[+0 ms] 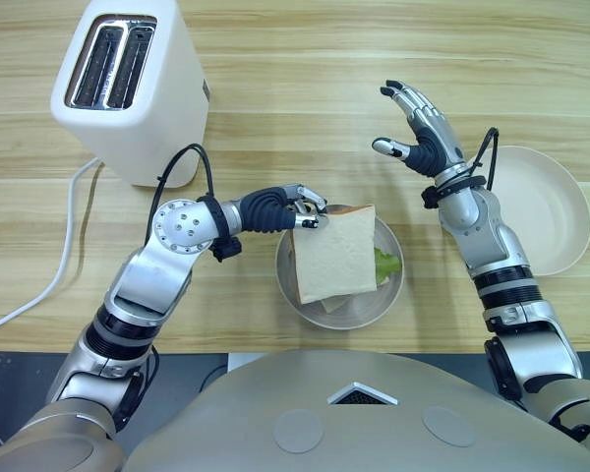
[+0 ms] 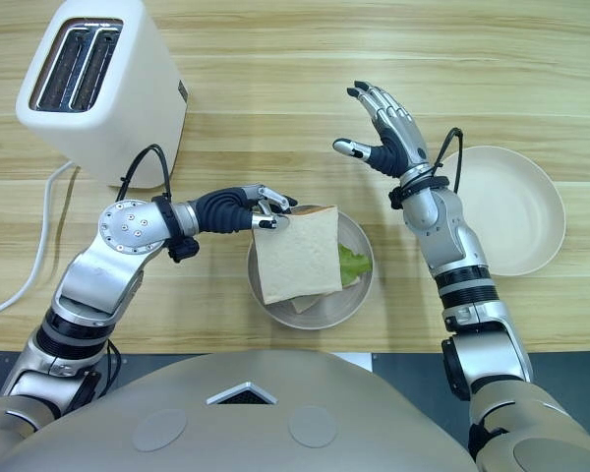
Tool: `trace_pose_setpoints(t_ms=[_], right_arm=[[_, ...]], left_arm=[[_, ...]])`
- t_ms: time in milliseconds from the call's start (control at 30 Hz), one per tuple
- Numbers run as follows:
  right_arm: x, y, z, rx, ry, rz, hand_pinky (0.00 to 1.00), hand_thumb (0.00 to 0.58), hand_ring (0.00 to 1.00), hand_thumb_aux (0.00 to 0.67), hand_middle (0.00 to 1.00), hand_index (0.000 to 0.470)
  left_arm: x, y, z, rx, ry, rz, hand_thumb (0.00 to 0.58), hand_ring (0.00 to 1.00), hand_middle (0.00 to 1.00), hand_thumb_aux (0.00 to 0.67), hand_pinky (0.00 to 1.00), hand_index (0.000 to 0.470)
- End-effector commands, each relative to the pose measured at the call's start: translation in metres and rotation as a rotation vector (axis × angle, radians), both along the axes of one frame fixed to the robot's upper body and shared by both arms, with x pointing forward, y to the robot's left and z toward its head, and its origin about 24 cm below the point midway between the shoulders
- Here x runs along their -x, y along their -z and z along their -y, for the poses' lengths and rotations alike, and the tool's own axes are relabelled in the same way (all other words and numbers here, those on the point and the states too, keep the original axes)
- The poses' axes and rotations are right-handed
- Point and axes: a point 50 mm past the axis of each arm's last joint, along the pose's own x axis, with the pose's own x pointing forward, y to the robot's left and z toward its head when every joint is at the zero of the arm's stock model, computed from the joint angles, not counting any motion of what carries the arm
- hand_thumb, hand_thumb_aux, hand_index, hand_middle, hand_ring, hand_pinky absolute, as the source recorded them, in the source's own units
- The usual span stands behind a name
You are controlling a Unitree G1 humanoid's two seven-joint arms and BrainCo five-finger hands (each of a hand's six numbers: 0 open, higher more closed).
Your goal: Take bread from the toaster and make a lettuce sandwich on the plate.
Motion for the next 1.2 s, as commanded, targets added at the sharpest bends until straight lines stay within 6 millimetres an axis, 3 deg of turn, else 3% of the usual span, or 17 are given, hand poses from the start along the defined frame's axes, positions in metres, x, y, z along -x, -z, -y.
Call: trace_pose_setpoints(t_ms=[33, 333, 433, 500, 600, 667, 733, 833, 967, 1200], right_arm=[[-0.003, 0.0, -0.005, 0.007, -0.021, -0.008, 0.0, 0.0, 0.0, 0.0, 0.0, 0.0], [-0.002, 0.002, -0.006, 0.008, -0.031, -0.01, 0.0, 0.0, 0.0, 0.0, 0.0, 0.0], [0.004, -0.011, 0.006, 0.116, -0.031, 0.052, 0.0, 0.0, 0.0, 0.0, 0.0, 0.0], [0.018, -0.038, 0.025, 0.141, -0.054, 0.081, 0.0, 0.0, 0.0, 0.0, 0.0, 0.0], [0.061, -0.083, 0.046, 0.152, -0.209, 0.01, 0.0, 0.0, 0.0, 0.0, 0.0, 0.0], [0.123, -0.096, 0.036, 0.219, -0.535, -0.26, 0.0, 0.0, 0.0, 0.0, 0.0, 0.0], [0.149, -0.096, 0.024, 0.236, -0.724, -0.424, 0.0, 0.0, 0.0, 0.0, 0.0, 0.0], [0.165, -0.094, 0.019, 0.211, -0.844, -0.553, 0.0, 0.0, 0.0, 0.0, 0.0, 0.0], [0.179, -0.109, 0.019, 0.117, -0.975, -0.652, 0.0, 0.0, 0.0, 0.0, 0.0, 0.0], [0.174, -0.097, 0.013, 0.111, -0.971, -0.681, 0.0, 0.0, 0.0, 0.0, 0.0, 0.0]], left_arm=[[0.003, 0.005, 0.004, -0.003, -0.021, -0.014, 0.58, 0.0, 0.0, 0.67, 0.0, 0.47], [0.004, 0.016, 0.006, -0.021, -0.048, -0.01, 0.58, 0.0, 0.0, 0.67, 0.0, 0.47], [0.005, 0.019, 0.007, -0.04, -0.048, 0.001, 0.58, 0.0, 0.0, 0.67, 0.0, 0.47], [0.006, 0.018, 0.008, -0.045, -0.04, 0.008, 0.58, 0.0, 0.0, 0.67, 0.0, 0.47], [0.005, 0.014, 0.009, -0.046, -0.035, 0.026, 0.58, 0.0, 0.0, 0.67, 0.0, 0.47], [0.005, 0.013, 0.012, -0.051, -0.015, 0.031, 0.58, 0.0, 0.0, 0.67, 0.0, 0.47], [0.004, 0.012, 0.014, -0.054, -0.007, 0.033, 0.58, 0.0, 0.0, 0.67, 0.0, 0.47], [0.003, 0.011, 0.015, -0.059, 0.001, 0.037, 0.58, 0.0, 0.0, 0.67, 0.0, 0.47], [0.002, 0.011, 0.015, -0.069, 0.004, 0.045, 0.58, 0.0, 0.0, 0.67, 0.0, 0.47], [0.003, 0.012, 0.017, -0.07, 0.017, 0.034, 0.58, 0.0, 0.0, 0.67, 0.0, 0.47]])
